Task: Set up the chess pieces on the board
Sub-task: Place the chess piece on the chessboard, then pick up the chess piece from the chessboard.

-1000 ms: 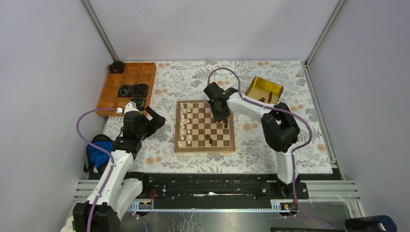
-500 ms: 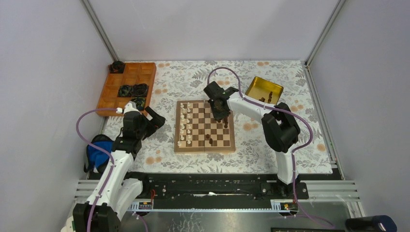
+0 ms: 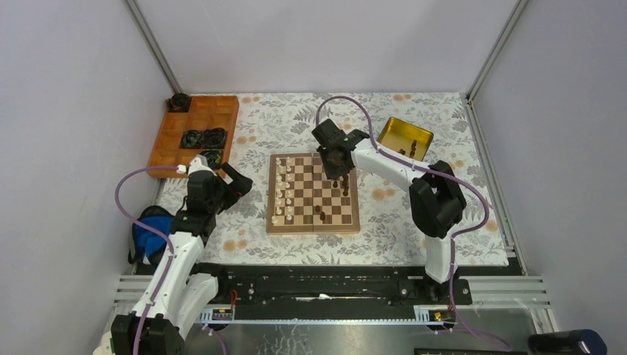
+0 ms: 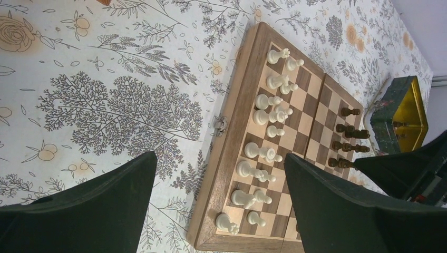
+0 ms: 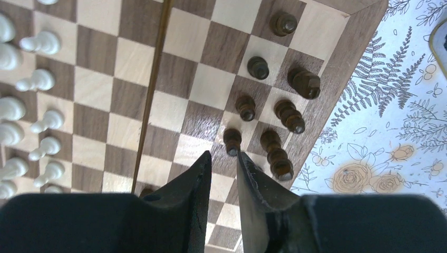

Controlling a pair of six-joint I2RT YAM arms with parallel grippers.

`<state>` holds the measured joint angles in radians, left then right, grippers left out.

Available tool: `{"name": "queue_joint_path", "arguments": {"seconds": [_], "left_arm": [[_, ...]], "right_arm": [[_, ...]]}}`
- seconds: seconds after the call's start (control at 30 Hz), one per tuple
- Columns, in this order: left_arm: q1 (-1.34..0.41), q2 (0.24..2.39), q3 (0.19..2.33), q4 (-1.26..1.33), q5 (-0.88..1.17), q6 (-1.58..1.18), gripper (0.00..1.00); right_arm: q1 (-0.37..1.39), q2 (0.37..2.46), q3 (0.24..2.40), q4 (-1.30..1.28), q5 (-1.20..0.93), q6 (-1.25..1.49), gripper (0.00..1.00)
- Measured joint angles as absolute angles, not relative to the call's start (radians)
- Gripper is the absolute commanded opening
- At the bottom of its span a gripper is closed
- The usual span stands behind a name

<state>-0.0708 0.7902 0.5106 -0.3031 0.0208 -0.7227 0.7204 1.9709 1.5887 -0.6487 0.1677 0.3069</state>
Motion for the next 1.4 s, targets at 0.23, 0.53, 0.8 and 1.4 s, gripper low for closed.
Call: {"name": "queue_joint_path", "arguments": {"seconds": [0.23,0.53,0.8,1.4], "left_arm": [[-0.071,0.774,0.511,-0.305,0.02,-0.723,0.99],[-0.071,0.756,0.511,-0.307,0.02,-0.737,0.99],[-0.071,0.739,0.511,-0.312,0.019,-0.746,0.99],[-0.071,0.734,0.511,-0.338,0.018,-0.746,0.99]], "right_arm": [[0.792,1.881,1.588,-0.67,0.155,0.262,0.31],[0.912,1.763,1.495,-0.656,0.06,0.201,0.31],[0.928,1.763,1.417,-0.632,0.027,0.175,0.32],[0.928,1.857,1.413,-0.579,0.014,0.15,0.35]]}}
